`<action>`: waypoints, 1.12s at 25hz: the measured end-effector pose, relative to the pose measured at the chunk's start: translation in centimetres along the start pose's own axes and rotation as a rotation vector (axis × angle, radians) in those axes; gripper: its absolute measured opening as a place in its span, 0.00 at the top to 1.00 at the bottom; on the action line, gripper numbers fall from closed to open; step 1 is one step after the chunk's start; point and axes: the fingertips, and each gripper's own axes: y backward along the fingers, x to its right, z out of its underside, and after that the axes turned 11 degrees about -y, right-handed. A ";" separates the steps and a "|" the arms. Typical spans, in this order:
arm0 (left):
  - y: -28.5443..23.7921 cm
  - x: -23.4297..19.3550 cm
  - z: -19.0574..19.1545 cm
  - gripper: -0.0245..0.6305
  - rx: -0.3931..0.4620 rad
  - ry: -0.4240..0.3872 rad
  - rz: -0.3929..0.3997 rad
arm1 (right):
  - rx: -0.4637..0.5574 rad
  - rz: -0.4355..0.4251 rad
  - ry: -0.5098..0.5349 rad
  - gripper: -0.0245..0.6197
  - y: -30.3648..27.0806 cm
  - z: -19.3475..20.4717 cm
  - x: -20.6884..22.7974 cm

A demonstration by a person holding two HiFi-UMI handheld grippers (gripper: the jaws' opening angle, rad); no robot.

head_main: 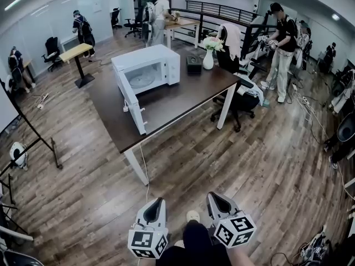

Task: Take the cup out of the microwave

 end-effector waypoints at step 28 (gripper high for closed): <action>-19.0 -4.0 -3.8 0.93 0.026 0.082 -0.157 | -0.069 -0.150 0.030 0.97 -16.7 -10.5 10.0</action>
